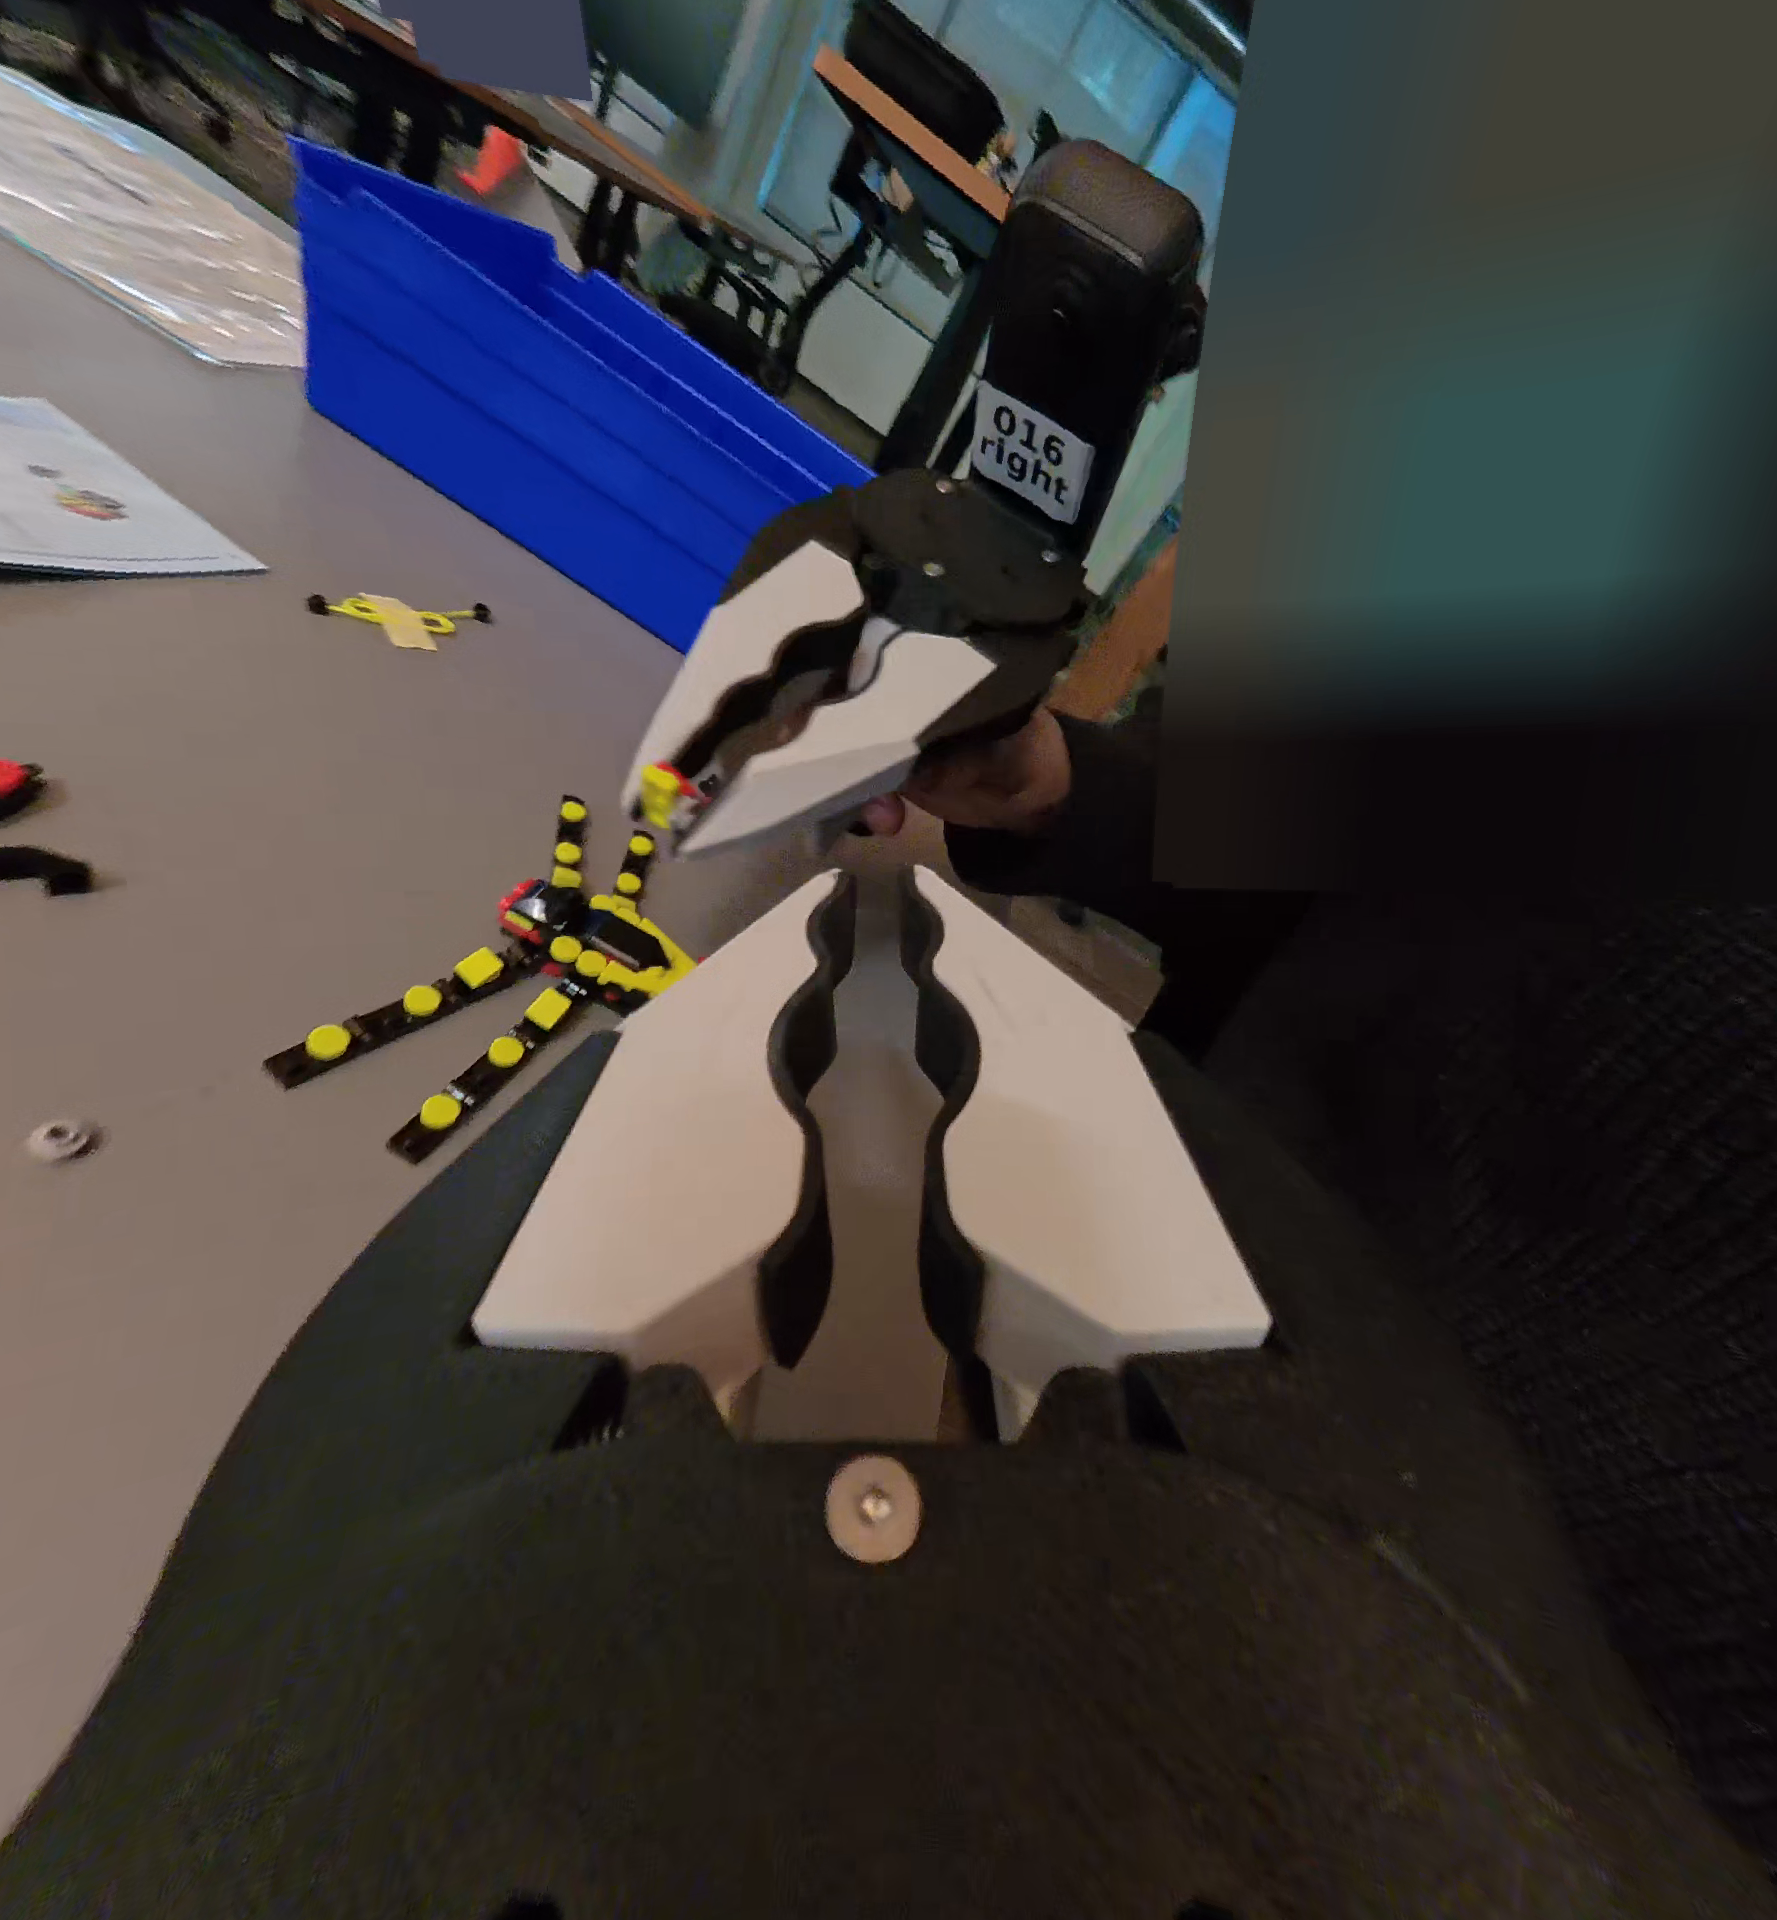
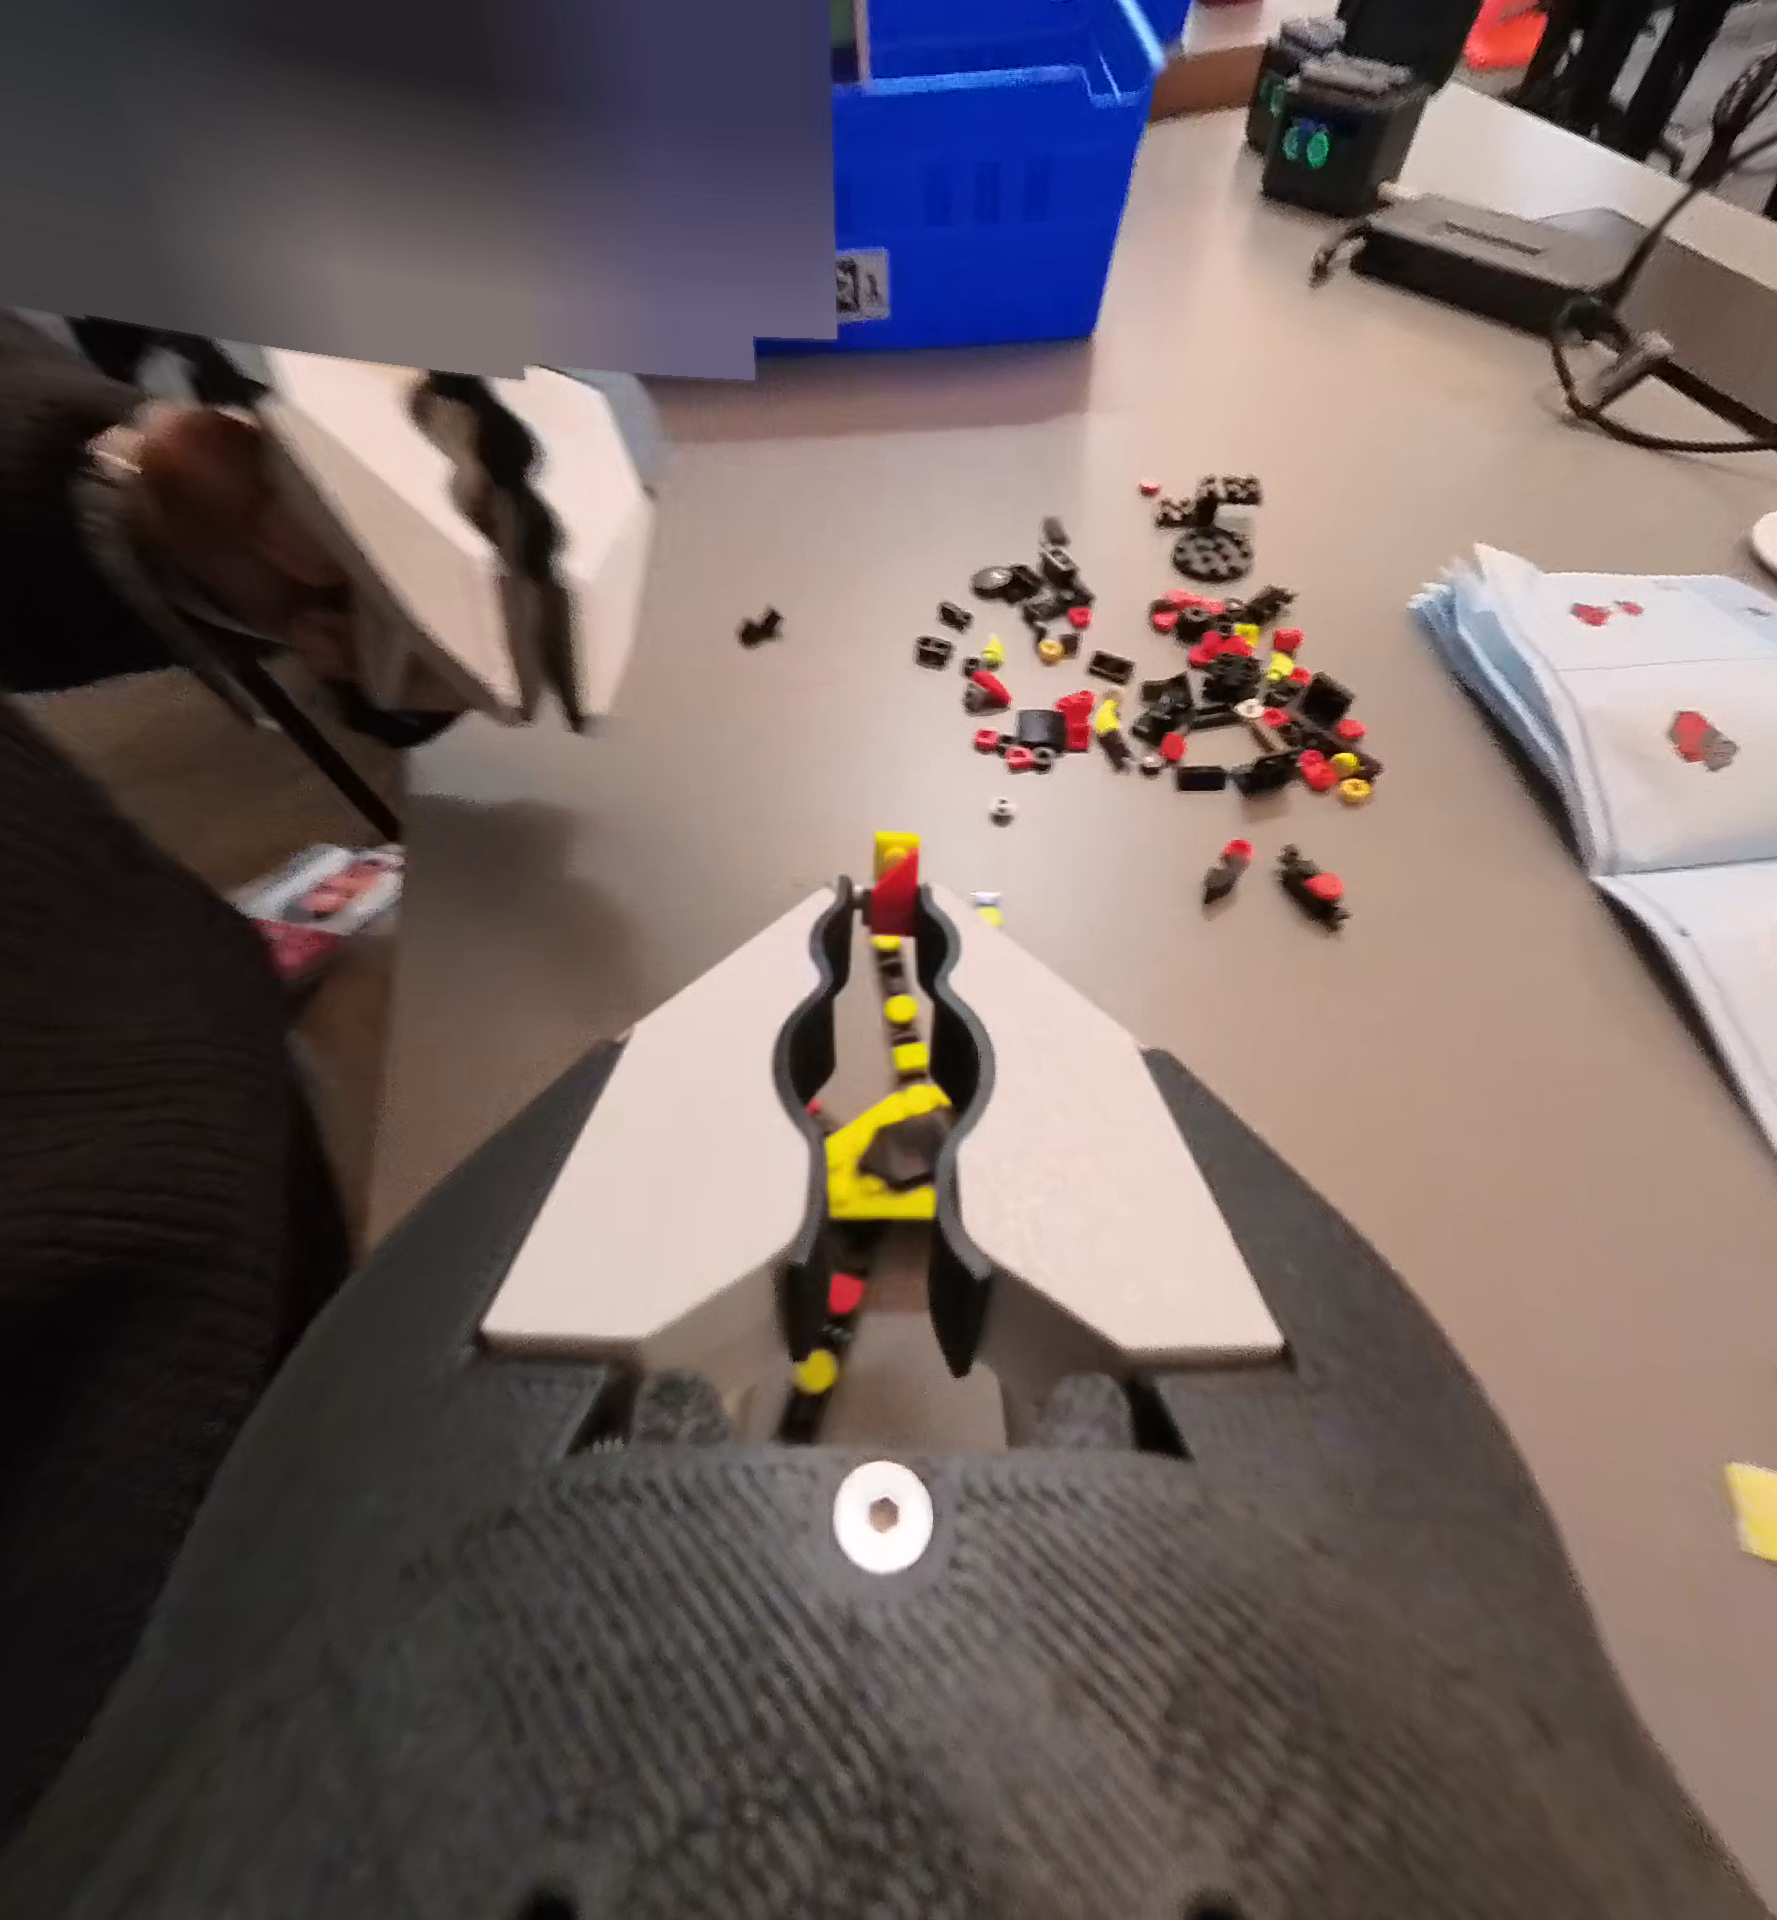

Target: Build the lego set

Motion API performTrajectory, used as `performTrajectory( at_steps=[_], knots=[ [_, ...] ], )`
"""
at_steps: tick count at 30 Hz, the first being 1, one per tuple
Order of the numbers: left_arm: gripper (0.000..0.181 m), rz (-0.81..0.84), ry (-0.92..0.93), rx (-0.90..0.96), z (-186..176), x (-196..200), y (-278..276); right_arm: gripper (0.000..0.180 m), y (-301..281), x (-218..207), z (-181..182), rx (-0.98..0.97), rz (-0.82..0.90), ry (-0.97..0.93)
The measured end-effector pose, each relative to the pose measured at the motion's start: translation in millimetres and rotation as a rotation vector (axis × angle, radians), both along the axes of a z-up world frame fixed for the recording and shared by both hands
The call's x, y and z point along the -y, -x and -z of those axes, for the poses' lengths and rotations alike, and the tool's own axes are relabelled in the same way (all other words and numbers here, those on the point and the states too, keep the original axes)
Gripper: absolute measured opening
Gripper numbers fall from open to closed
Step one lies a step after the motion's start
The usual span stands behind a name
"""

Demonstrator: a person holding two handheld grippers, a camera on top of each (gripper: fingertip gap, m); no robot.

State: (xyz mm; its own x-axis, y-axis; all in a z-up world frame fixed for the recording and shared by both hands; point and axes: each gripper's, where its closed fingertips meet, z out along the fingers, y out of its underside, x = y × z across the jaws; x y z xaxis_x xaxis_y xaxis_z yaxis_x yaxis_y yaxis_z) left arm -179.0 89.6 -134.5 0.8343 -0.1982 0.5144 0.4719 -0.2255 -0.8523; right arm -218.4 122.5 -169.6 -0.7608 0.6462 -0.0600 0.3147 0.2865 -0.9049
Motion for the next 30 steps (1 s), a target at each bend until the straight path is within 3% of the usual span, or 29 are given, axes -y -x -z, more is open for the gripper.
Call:
performTrajectory(
  at_steps=[8, 16, 30],
  knots=[
    [0.006, -0.111, -0.026, 0.053, -3.1, 31.0, 16.2, 0.009, 68.0, 18.3, 48.8, 0.178, -0.019, -0.232],
    [0.008, -0.137, -0.023, 0.089, -0.8, 40.9, 22.4, 0.01, 92.5, 17.1, 79.8, 0.254, -0.001, -0.387],
    [0.008, -0.085, 0.003, 0.118, 7.4, 27.6, 21.6, 0.017, 89.1, 4.2, 51.9, 0.136, 0.052, -0.295]
  ],
)
